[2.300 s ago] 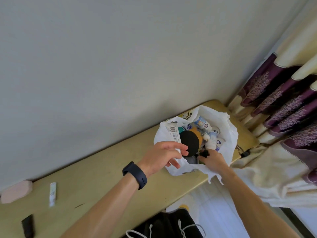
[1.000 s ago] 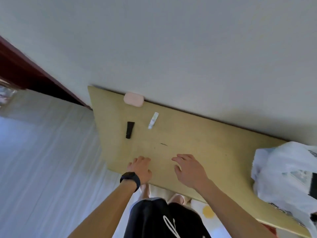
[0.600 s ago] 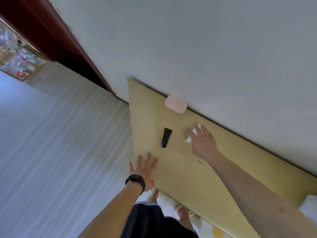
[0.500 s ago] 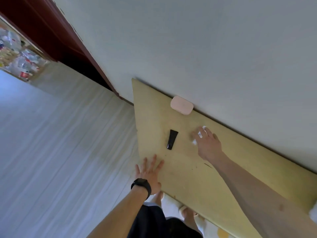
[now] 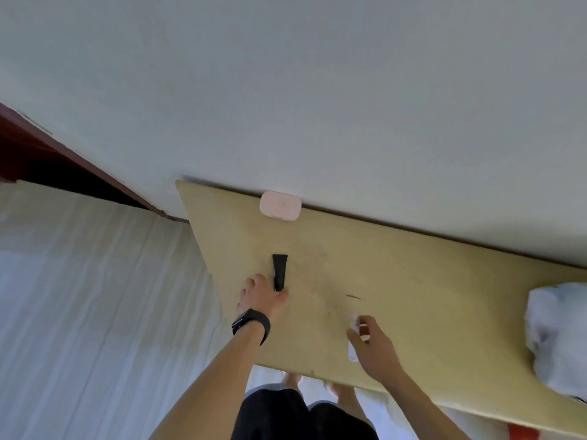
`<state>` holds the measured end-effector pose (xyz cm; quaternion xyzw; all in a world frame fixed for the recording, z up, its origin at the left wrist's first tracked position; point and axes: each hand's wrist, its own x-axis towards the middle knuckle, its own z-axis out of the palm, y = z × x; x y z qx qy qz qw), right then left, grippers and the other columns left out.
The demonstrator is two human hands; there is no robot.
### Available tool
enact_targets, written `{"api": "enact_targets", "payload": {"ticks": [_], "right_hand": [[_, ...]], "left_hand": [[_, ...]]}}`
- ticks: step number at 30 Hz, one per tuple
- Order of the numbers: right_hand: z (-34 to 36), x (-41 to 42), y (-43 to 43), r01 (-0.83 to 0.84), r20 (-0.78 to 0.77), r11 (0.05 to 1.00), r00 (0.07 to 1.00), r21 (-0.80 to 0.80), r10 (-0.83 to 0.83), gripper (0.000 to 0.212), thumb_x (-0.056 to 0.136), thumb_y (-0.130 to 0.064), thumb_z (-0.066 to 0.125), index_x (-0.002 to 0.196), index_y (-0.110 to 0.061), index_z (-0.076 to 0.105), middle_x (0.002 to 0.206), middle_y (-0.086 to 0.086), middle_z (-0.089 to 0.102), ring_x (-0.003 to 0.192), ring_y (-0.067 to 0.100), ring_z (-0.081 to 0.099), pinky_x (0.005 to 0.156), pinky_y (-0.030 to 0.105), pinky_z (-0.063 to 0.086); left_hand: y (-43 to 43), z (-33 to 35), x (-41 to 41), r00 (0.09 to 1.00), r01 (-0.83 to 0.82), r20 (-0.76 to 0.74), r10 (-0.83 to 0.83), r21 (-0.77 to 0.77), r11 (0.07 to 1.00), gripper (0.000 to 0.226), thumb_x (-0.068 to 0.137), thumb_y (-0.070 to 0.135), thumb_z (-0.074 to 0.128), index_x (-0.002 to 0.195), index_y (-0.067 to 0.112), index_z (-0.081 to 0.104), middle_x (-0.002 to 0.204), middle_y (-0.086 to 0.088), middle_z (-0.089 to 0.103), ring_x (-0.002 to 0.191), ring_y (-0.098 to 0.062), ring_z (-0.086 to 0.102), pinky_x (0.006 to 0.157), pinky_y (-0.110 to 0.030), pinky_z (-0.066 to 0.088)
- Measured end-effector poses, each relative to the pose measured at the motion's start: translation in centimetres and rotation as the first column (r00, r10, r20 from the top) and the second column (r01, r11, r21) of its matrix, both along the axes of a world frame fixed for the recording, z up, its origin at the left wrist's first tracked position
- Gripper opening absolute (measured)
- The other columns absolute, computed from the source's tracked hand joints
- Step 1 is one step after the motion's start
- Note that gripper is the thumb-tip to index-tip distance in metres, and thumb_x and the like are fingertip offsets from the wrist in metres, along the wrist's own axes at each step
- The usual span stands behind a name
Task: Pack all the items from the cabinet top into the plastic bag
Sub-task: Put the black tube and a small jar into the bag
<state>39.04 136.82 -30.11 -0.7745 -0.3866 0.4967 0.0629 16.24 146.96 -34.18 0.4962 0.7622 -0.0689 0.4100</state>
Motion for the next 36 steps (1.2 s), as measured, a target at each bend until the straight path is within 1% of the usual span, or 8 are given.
{"api": "enact_targets", "payload": {"ticks": [6,10,12,18,25,28,31,36], "right_hand": [[6.3,1.8,-4.5,0.576,-0.348,0.816,0.755,-0.051,-0.555,0.014,0.098,-0.020,0.057,0.107,-0.019,0.068,0.094,0.008,0.071,0.085,0.023,0.066,0.075,0.038,0.053],[9.2,4.2,-6.6,0.774,-0.513,0.617,0.474,-0.145,-0.716,0.022,0.100,-0.013,0.047,0.107,-0.010,0.068,0.084,0.009,0.062,0.074,0.028,0.060,0.072,0.042,0.048],[10.1,5.6,-7.6,0.809,-0.541,0.569,0.417,-0.146,-0.731,0.021,0.097,-0.016,0.049,0.107,-0.008,0.067,0.082,0.008,0.059,0.065,0.024,0.054,0.064,0.037,0.044],[12.7,11.4,-10.1,0.817,-0.452,0.574,0.533,0.056,-0.715,0.026,0.088,-0.038,0.069,0.100,-0.016,0.069,0.078,0.001,0.056,0.059,0.018,0.044,0.055,0.031,0.037],[15.7,19.9,-14.1,0.806,-0.333,0.515,0.591,0.292,-0.735,0.026,0.089,-0.035,0.069,0.080,-0.010,0.067,0.063,-0.005,0.065,0.048,0.016,0.043,0.052,0.032,0.038],[16.6,23.6,-16.9,0.797,-0.264,0.488,0.586,0.355,-0.766,0.022,0.089,-0.033,0.067,0.072,-0.020,0.071,0.075,0.006,0.072,0.050,0.017,0.045,0.055,0.034,0.038],[18.2,27.3,-19.9,0.834,-0.288,0.373,0.504,0.406,-0.815,0.027,0.092,-0.029,0.065,0.068,-0.016,0.070,0.062,0.005,0.068,0.048,0.017,0.043,0.051,0.032,0.037],[19.1,33.3,-24.3,0.889,-0.392,-0.022,0.180,0.458,-0.902,0.022,0.094,-0.021,0.064,0.081,-0.003,0.066,0.069,0.005,0.071,0.048,0.018,0.041,0.046,0.028,0.036]], "left_hand": [[1.1,-1.0,1.6,0.999,0.003,0.042,-0.004,0.018,1.000,0.036,0.089,0.043,0.060,0.107,0.015,0.049,0.108,-0.007,0.054,0.088,-0.028,0.059,0.077,-0.044,0.054],[-0.3,0.7,3.9,0.987,0.123,0.111,-0.116,-0.059,0.991,0.026,0.095,0.035,0.057,0.109,0.013,0.055,0.090,-0.002,0.062,0.068,-0.014,0.054,0.057,-0.031,0.045],[-1.8,2.5,6.6,0.952,0.245,0.199,-0.232,-0.046,0.968,0.027,0.095,0.037,0.057,0.113,0.017,0.059,0.089,0.003,0.064,0.072,-0.012,0.057,0.056,-0.027,0.042],[-7.2,10.1,18.3,0.700,0.541,0.433,-0.568,0.197,0.817,0.022,0.091,0.040,0.063,0.112,0.035,0.059,0.101,0.021,0.061,0.080,-0.002,0.060,0.067,-0.020,0.049],[-10.0,15.5,30.0,0.298,0.800,0.198,-0.934,0.483,0.357,0.028,0.096,0.041,0.056,0.123,0.034,0.055,0.114,0.017,0.056,0.092,-0.008,0.059,0.076,-0.032,0.053],[-11.0,17.0,34.7,0.192,0.805,0.062,-0.979,0.560,0.194,0.027,0.095,0.043,0.056,0.121,0.036,0.054,0.114,0.018,0.056,0.097,-0.009,0.058,0.074,-0.030,0.050],[-12.4,19.0,39.2,0.209,0.744,0.134,-0.969,0.621,0.247,0.040,0.088,0.052,0.061,0.124,0.040,0.049,0.113,0.025,0.053,0.098,0.002,0.054,0.075,-0.020,0.048],[-13.8,21.5,46.7,0.406,0.507,0.429,-0.807,0.629,0.589,0.067,0.077,0.051,0.075,0.133,0.033,0.042,0.116,0.019,0.053,0.101,-0.001,0.054,0.077,-0.019,0.046]]}}
